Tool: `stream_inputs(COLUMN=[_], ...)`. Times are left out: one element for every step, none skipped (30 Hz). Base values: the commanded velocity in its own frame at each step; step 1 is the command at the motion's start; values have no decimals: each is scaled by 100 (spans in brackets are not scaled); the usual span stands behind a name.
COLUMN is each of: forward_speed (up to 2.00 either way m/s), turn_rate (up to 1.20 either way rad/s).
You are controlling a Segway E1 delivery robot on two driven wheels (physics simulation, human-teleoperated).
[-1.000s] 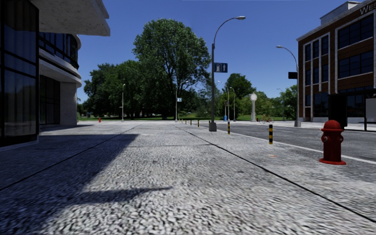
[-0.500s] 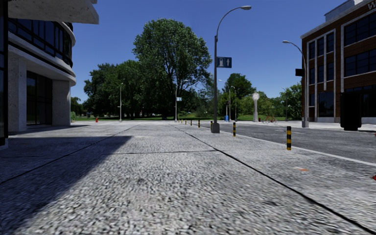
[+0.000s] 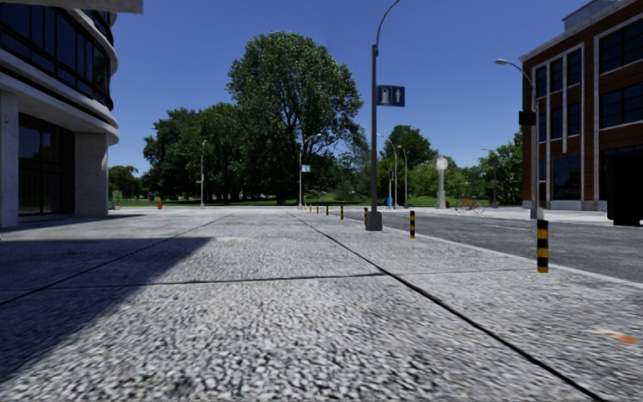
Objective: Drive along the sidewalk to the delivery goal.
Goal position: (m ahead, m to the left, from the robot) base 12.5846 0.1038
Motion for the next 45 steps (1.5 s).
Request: stream_inputs(forward_speed=[200, 200, 200, 200, 200, 200, 200, 200, 200, 200, 200, 200, 200, 200, 200, 200, 200, 200, 200, 200, 200, 200, 200, 200, 200, 200, 200, 200, 200, 200, 200, 200, 200, 200, 200, 200, 200, 200, 200, 200, 200, 200, 200, 200, 200], turn_rate=[0, 0, 0, 0, 0, 0, 0, 0, 0, 0, 0, 0, 0, 0, 0, 0, 0, 0, 0, 0, 0, 0, 0, 0, 0, 0, 0, 0, 0, 0, 0, 0, 0, 0, 0, 0, 0, 0, 0, 0, 0, 0, 0, 0, 0])
